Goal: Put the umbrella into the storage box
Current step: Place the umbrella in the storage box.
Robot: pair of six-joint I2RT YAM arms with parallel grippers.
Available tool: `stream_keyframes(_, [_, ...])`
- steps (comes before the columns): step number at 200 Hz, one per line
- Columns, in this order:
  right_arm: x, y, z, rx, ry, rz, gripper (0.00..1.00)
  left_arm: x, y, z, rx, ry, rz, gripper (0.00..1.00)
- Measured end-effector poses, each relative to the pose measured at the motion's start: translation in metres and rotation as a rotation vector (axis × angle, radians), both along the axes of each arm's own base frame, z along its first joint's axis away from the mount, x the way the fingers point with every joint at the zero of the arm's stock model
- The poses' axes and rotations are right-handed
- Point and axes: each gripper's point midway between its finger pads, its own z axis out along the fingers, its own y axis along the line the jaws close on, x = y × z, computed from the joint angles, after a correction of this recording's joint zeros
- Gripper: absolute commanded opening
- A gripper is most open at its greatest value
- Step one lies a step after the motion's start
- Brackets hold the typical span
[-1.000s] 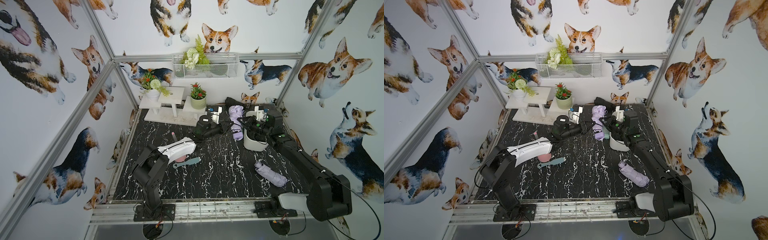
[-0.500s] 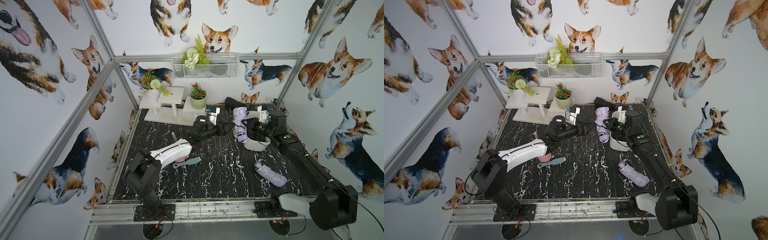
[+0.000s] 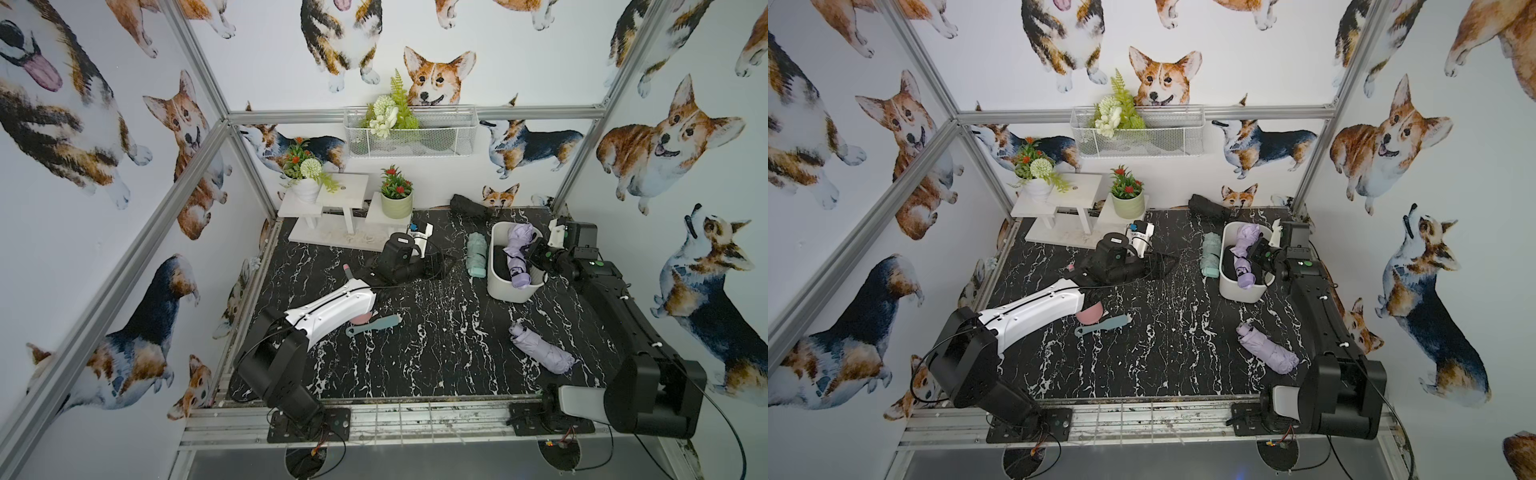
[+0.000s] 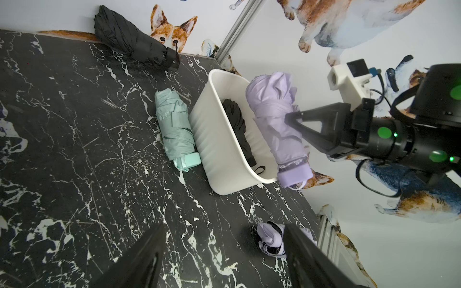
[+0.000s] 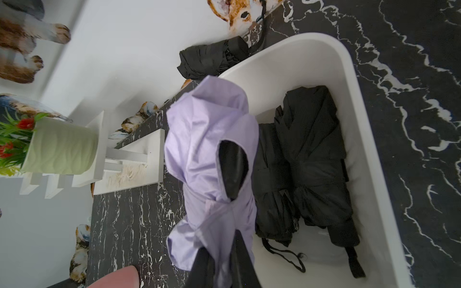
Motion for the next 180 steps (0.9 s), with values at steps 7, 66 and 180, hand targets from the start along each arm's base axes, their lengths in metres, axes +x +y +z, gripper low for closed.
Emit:
stream_keyframes(7, [0.004, 0.001, -0.003, 0.003, 0.009, 0.007, 0.0, 0.0, 0.001, -0.002, 0.006, 0.003, 0.006, 0.79])
stream_keyframes(66, [0.047, -0.001, -0.026, 0.032, 0.023, 0.002, 0.0, 0.002, -0.001, -0.022, 0.031, 0.049, 0.003, 0.78])
stream_keyframes(180, [0.069, 0.006, -0.068, 0.113, 0.053, -0.026, 1.0, 0.001, -0.006, -0.02, 0.031, 0.051, -0.018, 0.78])
